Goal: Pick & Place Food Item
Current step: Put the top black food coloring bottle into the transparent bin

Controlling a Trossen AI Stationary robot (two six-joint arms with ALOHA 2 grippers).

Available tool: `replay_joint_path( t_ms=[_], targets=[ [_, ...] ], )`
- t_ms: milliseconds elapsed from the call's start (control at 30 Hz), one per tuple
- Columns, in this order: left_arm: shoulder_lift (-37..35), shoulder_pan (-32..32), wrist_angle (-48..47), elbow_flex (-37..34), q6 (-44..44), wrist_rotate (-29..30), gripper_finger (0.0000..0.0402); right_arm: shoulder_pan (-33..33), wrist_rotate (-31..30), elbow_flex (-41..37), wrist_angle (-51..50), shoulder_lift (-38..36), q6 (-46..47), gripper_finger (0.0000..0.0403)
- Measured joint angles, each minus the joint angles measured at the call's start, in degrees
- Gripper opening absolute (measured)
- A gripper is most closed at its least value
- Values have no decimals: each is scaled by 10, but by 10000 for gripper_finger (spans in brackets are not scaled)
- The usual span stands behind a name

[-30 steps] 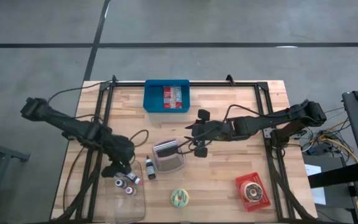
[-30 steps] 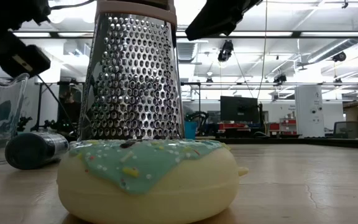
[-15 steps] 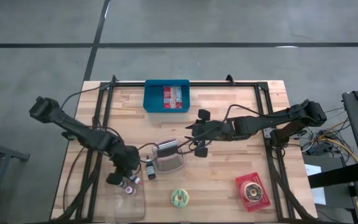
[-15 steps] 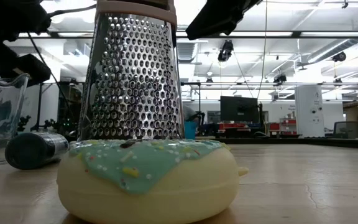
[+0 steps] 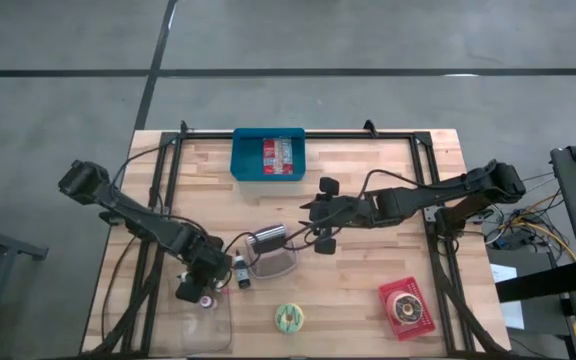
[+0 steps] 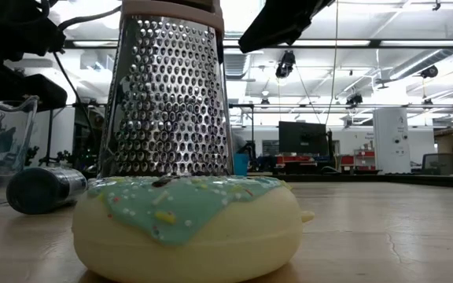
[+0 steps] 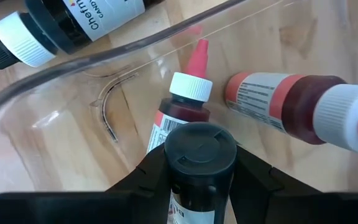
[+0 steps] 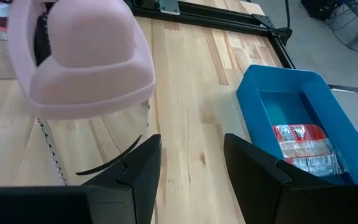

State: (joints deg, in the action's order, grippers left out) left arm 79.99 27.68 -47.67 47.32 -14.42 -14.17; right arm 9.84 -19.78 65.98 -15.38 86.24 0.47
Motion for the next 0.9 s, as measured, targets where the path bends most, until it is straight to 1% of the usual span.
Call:
replay_joint_path(
  t_ms=[133, 467, 700, 833, 900],
  targets=[
    [13, 5, -11, 12, -4, 12, 120, 4, -18, 0, -11, 0, 0, 169],
    [21, 15, -12, 15, -4, 27, 121, 17, -28, 0, -12, 0, -2, 169],
    [21, 17, -9, 17, -6, 33, 187, 17, -31, 0, -11, 0, -1, 169],
    [22, 23, -8, 17, -10, 59, 201, 22, -67, 0, -9, 0, -4, 169],
    [23, 29, -8, 22, -10, 82, 203, 27, -90, 0, -8, 0, -8, 169]
  ],
)
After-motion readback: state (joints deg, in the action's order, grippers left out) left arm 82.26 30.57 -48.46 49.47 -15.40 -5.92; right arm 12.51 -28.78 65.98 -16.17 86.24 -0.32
